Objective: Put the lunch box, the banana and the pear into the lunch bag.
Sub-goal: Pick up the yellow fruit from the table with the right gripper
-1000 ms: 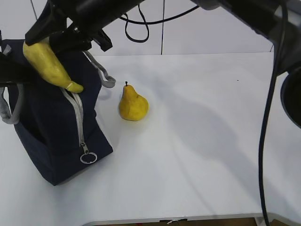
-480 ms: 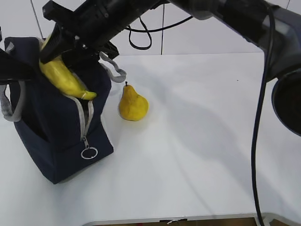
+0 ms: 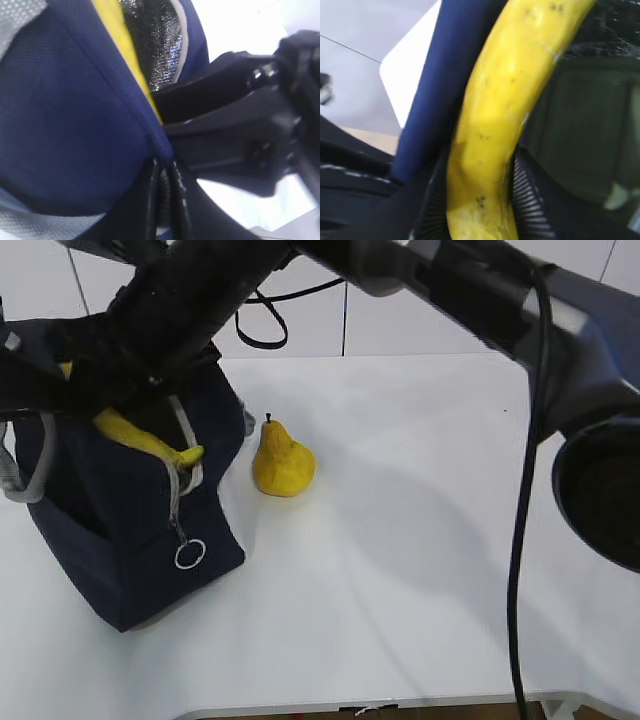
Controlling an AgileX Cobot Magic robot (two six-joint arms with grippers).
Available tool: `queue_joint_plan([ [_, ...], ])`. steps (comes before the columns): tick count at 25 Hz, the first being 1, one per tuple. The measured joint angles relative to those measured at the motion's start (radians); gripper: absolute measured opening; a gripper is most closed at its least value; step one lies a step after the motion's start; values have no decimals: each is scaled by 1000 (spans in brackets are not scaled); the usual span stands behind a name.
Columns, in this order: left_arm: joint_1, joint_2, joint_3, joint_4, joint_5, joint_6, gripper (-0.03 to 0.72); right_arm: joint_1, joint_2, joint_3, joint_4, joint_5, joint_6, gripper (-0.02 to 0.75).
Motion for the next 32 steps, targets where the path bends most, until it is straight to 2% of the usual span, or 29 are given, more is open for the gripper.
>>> queue_joint_plan([
  [3, 0, 0, 0, -2, 2, 0, 2, 9, 0, 0, -38, 2, 6, 309],
  [19, 0, 0, 0, -27, 10, 16, 2, 31, 0, 0, -83, 4, -17, 312],
  [22, 0, 0, 0, -28, 14, 20, 2, 31, 9, 0, -87, 4, -20, 360],
  [25, 0, 0, 0, -24, 26, 22, 2, 31, 21, 0, -109, 2, -24, 494],
  [27, 2, 0, 0, -23, 32, 25, 2, 31, 22, 0, -121, 2, -25, 555],
  [32, 4, 0, 0, -18, 34, 33, 2, 31, 22, -11, -133, 4, -26, 568],
])
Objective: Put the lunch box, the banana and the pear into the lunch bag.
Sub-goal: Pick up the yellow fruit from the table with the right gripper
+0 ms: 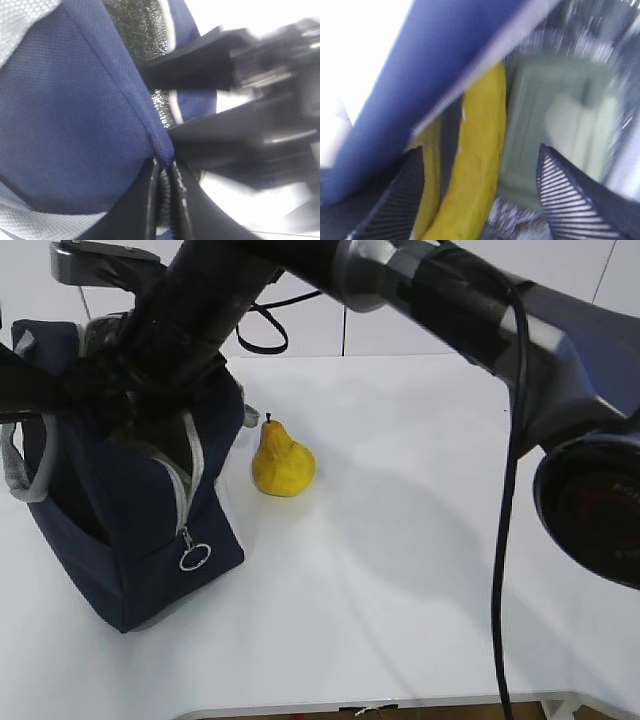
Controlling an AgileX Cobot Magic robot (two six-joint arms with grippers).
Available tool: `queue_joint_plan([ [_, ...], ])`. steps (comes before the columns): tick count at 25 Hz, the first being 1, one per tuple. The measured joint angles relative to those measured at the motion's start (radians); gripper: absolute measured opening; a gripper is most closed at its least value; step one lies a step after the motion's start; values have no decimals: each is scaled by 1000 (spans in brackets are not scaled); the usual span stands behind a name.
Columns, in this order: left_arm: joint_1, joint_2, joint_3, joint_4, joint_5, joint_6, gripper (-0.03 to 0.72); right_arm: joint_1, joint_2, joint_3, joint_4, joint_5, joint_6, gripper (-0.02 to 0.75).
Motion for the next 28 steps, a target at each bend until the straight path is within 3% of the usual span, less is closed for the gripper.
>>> queue_joint_plan([
  [8, 0, 0, 0, -13, -11, 4, 2, -26, -52, -74, -37, 17, -7, 568],
  [19, 0, 0, 0, 2, -21, 5, 2, -124, -188, -81, -245, 18, 47, 568],
  [28, 0, 0, 0, 4, -62, 5, 2, -137, -314, 139, -339, 18, 80, 568],
])
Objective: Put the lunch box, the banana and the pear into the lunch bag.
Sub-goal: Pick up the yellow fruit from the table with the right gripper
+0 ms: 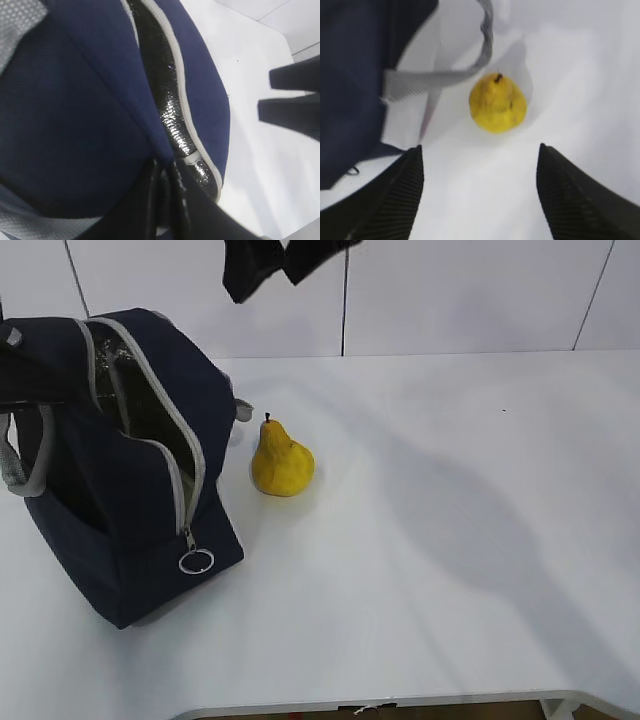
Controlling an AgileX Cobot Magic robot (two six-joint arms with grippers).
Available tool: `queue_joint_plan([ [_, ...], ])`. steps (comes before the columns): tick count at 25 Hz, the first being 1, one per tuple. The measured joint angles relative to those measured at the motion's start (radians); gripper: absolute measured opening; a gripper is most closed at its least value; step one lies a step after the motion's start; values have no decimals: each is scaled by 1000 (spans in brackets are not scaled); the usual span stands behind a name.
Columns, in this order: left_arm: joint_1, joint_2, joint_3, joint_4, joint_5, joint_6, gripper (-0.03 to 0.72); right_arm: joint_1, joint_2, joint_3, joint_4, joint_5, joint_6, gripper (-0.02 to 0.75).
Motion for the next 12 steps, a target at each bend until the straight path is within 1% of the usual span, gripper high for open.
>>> queue_joint_plan([
  [6, 0, 0, 0, 0, -8, 1, 2, 0, -22, 191, -69, 0, 16, 568],
  [12, 0, 0, 0, 0, -8, 1, 2, 0, -31, 306, -74, -6, 44, 568],
])
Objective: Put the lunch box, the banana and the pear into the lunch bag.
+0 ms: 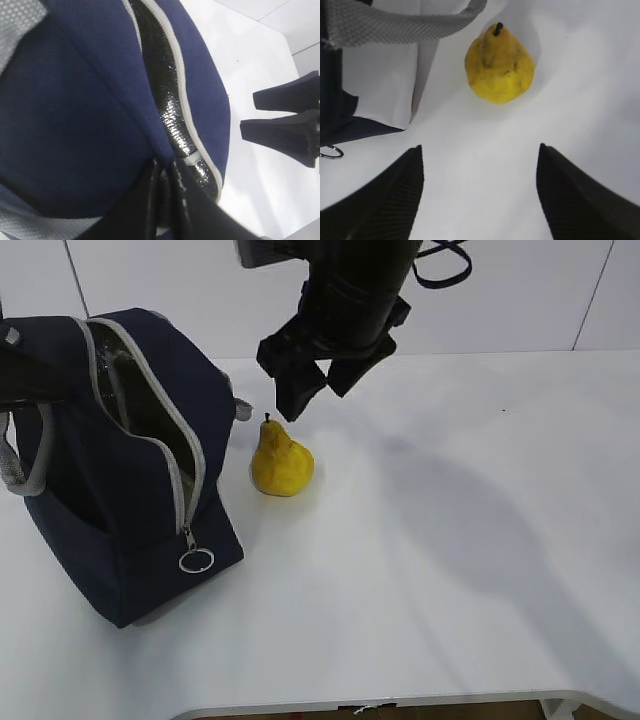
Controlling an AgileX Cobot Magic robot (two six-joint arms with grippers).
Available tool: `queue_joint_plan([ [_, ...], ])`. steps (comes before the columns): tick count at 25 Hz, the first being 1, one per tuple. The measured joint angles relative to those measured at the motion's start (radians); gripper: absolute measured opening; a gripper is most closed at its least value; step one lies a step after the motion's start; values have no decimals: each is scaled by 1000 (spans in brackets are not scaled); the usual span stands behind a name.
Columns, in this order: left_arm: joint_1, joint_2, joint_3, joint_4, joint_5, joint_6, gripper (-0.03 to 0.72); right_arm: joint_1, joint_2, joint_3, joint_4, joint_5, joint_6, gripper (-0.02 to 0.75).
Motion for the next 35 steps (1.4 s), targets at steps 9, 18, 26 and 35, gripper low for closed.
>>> queue_joint_plan([
  [9, 0, 0, 0, 0, 0, 1, 2, 0, -106, 282, 0, -226, 15, 567],
  [18, 0, 0, 0, 0, 0, 1, 2, 0, -299, 693, 4, -621, -3, 568],
  [26, 0, 0, 0, 0, 0, 1, 2, 0, -394, 948, 6, -998, -14, 567],
  [35, 0, 0, 0, 0, 0, 1, 2, 54, -374, 1035, 2, -1377, -16, 567],
])
